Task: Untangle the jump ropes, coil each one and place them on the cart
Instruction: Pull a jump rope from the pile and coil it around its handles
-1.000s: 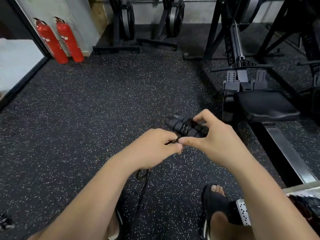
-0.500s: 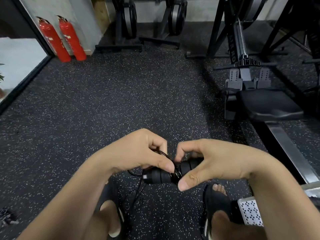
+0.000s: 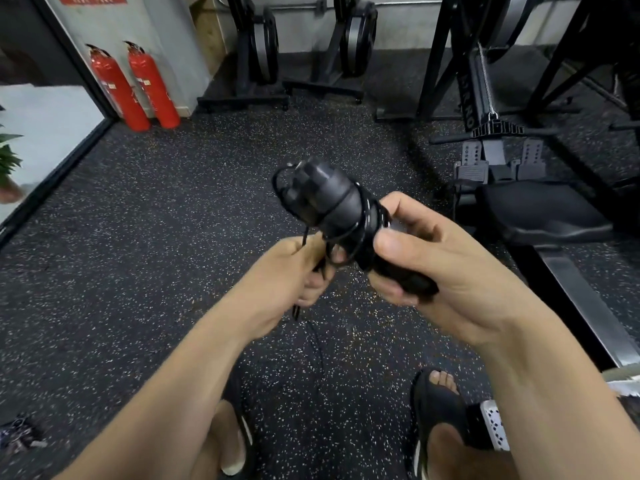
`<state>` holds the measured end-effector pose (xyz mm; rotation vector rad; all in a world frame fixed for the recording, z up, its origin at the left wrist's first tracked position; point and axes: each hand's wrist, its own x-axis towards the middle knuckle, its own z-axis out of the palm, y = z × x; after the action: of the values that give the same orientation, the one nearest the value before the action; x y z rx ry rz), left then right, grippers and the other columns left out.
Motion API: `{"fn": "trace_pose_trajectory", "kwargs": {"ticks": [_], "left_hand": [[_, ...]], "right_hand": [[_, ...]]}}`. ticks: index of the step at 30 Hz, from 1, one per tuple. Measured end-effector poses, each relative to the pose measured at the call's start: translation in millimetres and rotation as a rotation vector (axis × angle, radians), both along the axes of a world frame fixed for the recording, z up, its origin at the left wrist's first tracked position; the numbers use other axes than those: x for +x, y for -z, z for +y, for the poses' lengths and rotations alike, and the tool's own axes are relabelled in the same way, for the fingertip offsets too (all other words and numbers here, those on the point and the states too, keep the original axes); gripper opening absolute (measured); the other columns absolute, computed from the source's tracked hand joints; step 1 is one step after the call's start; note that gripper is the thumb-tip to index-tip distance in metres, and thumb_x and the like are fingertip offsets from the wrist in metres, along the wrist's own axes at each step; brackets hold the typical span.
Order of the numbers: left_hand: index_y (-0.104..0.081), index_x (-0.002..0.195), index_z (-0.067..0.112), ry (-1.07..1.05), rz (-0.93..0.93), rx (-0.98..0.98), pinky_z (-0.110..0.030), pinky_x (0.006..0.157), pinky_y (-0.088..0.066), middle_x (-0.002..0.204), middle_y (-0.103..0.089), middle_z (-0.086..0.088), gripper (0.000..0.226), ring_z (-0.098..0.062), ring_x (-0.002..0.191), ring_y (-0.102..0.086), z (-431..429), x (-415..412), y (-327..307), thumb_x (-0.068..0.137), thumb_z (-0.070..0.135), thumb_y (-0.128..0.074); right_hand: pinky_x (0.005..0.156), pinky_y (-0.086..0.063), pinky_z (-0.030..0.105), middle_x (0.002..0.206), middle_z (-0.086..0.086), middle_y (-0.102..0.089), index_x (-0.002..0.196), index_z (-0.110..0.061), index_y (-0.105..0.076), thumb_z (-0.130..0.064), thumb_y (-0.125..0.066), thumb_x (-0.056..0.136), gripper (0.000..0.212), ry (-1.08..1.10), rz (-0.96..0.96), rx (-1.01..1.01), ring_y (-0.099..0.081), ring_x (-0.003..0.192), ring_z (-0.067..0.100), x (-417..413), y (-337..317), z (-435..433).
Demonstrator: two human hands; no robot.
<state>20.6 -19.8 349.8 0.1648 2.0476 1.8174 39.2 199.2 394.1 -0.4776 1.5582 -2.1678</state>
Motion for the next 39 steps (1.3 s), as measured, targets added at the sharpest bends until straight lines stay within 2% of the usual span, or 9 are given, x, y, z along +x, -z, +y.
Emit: {"fn": "trace_pose_trajectory", "kwargs": {"ticks": [3,8,11,14,23,26,30,38,39], "left_hand": [[-0.053,0.082,0.017,-0.014,0.01,0.049,-0.029,0.048,-0.014,0.054,-0.03,0.008,0.045,-0.012,0.048,-0.018,20,3,0,0.117,0.039,-0.036],[-0.056,0.135,0.017,-0.049,0.047,-0.122,-0.024,0.051,-0.033,0.064,-0.041,0.012,0.051,-0.008,0.053,-0.036,29,5,11,0.109,0.06,-0.045],[-0.061,0.1,0.036,0.084,0.226,-0.404,-0.037,0.056,-0.04,0.061,-0.05,0.01,0.03,-0.013,0.055,-0.044,30,8,13,0.111,0.058,-0.043],[-0.068,0.095,0.033,0.194,0.243,-0.561,-0.034,0.051,-0.037,0.055,-0.05,0.01,0.035,-0.012,0.049,-0.042,30,12,11,0.111,0.054,-0.046],[-0.075,0.083,0.031,0.182,0.262,-0.502,-0.029,0.052,-0.032,0.056,-0.049,0.013,0.03,-0.009,0.051,-0.041,5,9,-7,0.104,0.049,-0.064],[-0.076,0.08,0.026,0.046,0.258,-0.358,-0.028,0.05,-0.027,0.052,-0.045,0.011,0.03,-0.009,0.049,-0.036,-8,7,-12,0.101,0.046,-0.07],[-0.077,0.079,0.018,-0.081,0.286,-0.226,-0.03,0.062,-0.038,0.066,-0.06,-0.016,0.029,-0.017,0.063,-0.048,-18,3,-13,0.091,0.044,-0.08],[-0.068,0.08,0.005,-0.08,0.249,-0.11,-0.017,0.05,-0.033,0.058,-0.05,0.003,0.048,-0.008,0.05,-0.037,-31,-15,-6,0.078,0.049,-0.087],[-0.068,0.08,0.007,-0.045,0.208,-0.087,-0.017,0.05,-0.032,0.058,-0.049,0.005,0.05,-0.008,0.049,-0.035,-32,-17,-5,0.079,0.053,-0.087]], "right_hand": [[0.052,-0.023,0.034,0.095,0.022,-0.068,0.093,-0.018,-0.064,-0.037,-0.091,0.08,0.036,0.173,-0.02,-0.01,-0.043,0.058,0.019,2,0,-3],[0.053,-0.028,0.035,0.106,0.039,-0.071,0.103,-0.015,-0.052,-0.041,-0.091,0.08,0.052,0.491,-0.013,0.105,-0.048,0.059,0.022,0,-3,4],[0.053,-0.036,0.034,0.099,0.024,-0.079,0.102,-0.016,-0.054,-0.046,-0.089,0.081,0.051,0.594,0.017,0.275,-0.053,0.06,0.022,-5,-1,11],[0.057,-0.043,0.039,0.08,0.01,-0.076,0.099,-0.015,-0.058,-0.055,-0.093,0.075,0.058,0.573,0.043,0.507,-0.058,0.061,0.022,-10,8,17],[0.066,-0.039,0.03,0.102,-0.002,-0.064,0.091,-0.034,-0.058,-0.068,-0.081,0.082,0.042,0.477,0.207,1.044,-0.061,0.087,0.011,-13,33,12],[0.065,-0.043,0.031,0.093,-0.007,-0.07,0.091,-0.034,-0.064,-0.075,-0.068,0.089,0.041,0.365,0.204,1.077,-0.065,0.082,0.009,-12,37,3],[0.061,-0.046,0.033,0.071,-0.006,-0.069,0.085,-0.026,-0.065,-0.073,-0.055,0.098,0.05,0.185,0.191,1.041,-0.057,0.059,0.006,-7,32,-6],[0.068,-0.054,0.044,0.073,0.002,-0.054,0.08,-0.019,-0.063,-0.068,-0.057,0.101,0.054,-0.075,0.18,0.803,-0.062,0.065,0.016,0,15,-4],[0.065,-0.055,0.036,0.073,0.001,-0.052,0.078,-0.021,-0.063,-0.063,-0.058,0.102,0.049,-0.094,0.171,0.735,-0.059,0.067,0.016,2,13,-5]]}}
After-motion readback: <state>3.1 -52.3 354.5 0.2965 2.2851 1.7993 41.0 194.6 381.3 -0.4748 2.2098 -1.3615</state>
